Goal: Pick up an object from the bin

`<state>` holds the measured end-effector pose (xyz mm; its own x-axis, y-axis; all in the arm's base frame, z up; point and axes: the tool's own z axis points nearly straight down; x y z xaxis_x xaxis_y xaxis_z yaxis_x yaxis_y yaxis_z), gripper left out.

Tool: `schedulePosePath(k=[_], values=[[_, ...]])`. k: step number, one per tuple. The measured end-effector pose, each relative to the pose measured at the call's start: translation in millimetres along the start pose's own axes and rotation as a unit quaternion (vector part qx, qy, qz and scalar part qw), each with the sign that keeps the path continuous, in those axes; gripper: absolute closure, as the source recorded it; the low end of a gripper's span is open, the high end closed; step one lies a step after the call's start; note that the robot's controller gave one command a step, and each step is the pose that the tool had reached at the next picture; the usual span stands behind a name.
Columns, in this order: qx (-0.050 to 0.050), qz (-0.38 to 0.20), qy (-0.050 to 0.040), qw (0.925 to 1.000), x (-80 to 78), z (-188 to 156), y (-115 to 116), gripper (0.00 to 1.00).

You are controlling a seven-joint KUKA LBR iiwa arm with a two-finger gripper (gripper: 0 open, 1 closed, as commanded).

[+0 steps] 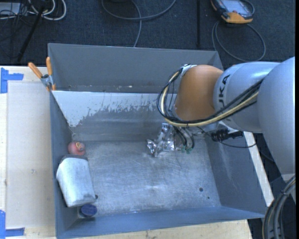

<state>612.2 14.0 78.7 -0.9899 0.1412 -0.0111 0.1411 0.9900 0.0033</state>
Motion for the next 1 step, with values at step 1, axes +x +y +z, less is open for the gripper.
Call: schedulePosePath(k=[1], values=[[0.001, 0.000, 0.0038, 1.0000, -1.6, -33.6, 0.6, 1.00]])
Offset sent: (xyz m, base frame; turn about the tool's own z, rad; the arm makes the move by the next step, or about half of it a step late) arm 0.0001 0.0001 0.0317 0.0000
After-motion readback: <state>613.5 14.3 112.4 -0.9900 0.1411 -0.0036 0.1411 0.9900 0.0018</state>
